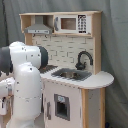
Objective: Play with the kitchen
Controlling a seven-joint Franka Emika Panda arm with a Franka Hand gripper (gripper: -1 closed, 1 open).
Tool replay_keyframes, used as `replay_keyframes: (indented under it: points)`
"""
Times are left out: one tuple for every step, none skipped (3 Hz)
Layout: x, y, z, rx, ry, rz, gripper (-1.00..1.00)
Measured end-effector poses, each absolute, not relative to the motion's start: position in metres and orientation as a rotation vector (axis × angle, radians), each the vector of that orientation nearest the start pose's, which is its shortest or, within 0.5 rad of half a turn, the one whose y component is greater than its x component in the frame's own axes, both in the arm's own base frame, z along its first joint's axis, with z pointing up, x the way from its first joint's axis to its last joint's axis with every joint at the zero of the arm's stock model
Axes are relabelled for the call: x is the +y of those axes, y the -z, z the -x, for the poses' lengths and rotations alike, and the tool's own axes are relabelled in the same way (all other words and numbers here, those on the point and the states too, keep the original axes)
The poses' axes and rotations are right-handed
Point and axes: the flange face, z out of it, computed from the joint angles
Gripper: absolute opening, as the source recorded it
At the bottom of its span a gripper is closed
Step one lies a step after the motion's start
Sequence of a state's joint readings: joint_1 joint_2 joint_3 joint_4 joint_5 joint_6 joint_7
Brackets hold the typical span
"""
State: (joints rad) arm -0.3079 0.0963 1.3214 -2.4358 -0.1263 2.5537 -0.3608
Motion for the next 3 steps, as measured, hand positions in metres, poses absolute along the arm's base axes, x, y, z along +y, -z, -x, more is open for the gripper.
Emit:
replay_keyframes:
  points:
    - [0.432,-0.303,-0.239,-2.01,0.131,2.339,-1.0]
    - [0.442,-0.305,-0.223,-1.932,0.131,2.394,-1.0]
    - [0.454,-0.31,-0.207,-1.859,0.141,2.436,-1.0]
